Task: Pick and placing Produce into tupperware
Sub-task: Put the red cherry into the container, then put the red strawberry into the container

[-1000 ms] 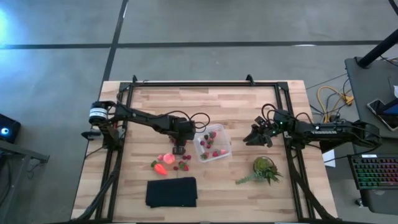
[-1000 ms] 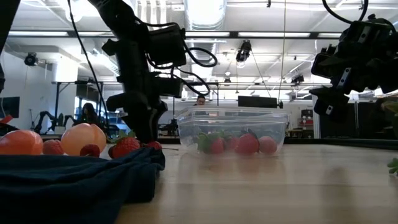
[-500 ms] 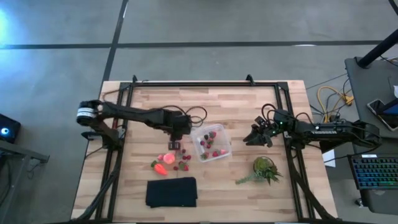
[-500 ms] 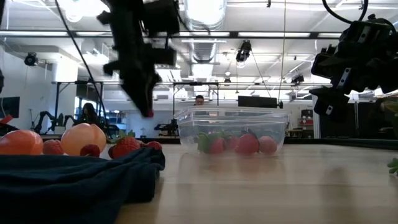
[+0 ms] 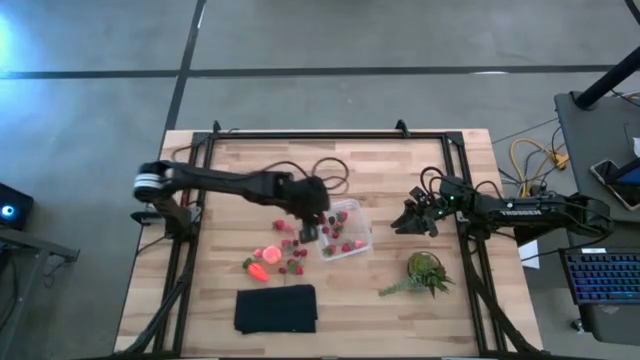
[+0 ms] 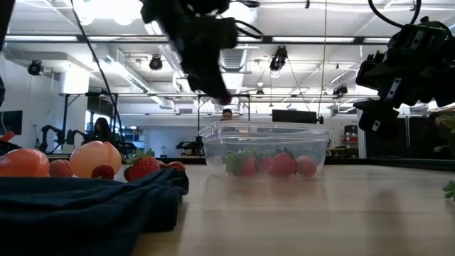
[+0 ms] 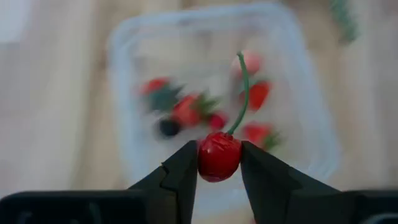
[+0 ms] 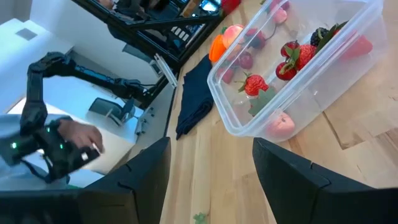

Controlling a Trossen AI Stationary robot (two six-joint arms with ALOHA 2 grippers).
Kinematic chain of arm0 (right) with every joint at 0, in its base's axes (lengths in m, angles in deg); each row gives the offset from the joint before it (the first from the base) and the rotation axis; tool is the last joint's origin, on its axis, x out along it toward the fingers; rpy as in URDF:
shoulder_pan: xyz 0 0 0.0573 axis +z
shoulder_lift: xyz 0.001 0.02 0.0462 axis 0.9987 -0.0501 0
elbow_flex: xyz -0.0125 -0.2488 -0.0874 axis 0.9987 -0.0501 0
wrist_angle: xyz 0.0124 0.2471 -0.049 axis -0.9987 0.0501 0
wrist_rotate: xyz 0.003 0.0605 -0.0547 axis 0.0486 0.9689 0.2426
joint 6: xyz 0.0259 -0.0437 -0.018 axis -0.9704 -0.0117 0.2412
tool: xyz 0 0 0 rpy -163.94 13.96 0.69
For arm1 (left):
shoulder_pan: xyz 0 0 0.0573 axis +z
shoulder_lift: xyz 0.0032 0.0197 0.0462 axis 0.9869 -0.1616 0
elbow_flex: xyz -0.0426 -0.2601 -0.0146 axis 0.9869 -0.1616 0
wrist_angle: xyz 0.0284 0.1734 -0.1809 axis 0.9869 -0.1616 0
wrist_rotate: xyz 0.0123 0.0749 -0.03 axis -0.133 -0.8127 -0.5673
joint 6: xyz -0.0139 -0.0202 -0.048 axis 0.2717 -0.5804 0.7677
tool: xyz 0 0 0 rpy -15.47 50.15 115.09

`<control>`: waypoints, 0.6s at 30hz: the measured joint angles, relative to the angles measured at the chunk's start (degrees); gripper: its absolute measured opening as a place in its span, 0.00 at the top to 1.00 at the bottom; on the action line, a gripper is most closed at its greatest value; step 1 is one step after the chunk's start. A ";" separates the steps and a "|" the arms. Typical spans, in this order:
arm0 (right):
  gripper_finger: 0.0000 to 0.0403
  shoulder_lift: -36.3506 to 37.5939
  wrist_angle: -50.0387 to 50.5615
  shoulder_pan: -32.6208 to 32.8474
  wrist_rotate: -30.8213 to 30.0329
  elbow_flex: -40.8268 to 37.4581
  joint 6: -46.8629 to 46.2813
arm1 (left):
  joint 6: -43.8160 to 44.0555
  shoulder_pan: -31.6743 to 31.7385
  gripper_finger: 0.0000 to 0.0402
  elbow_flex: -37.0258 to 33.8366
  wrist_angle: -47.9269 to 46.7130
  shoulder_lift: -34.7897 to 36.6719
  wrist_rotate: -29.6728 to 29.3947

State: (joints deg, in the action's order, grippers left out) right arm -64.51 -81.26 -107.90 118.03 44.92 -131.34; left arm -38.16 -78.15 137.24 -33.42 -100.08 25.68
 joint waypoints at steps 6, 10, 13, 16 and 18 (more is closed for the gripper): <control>0.46 0.02 0.02 0.00 0.16 0.00 -0.58 | 1.80 -0.53 0.61 5.85 -2.48 -4.87 -0.38; 0.46 0.00 0.03 0.00 0.19 0.00 -0.29 | 5.39 -0.44 0.53 7.27 -13.06 -2.13 -6.24; 0.46 -0.07 0.00 0.00 0.19 0.00 0.43 | 15.00 -0.09 0.49 7.29 -26.75 0.78 -12.45; 0.46 -0.14 0.05 0.00 0.15 0.00 1.43 | 28.29 1.06 0.49 5.52 -37.49 3.74 -10.71; 0.46 -0.35 0.04 0.00 0.03 0.00 2.11 | 34.77 2.04 0.49 3.45 -39.77 5.35 -6.02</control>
State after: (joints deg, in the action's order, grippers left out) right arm -64.86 -81.22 -107.90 118.06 44.92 -129.23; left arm -3.39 -76.11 140.70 -73.19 -94.73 19.66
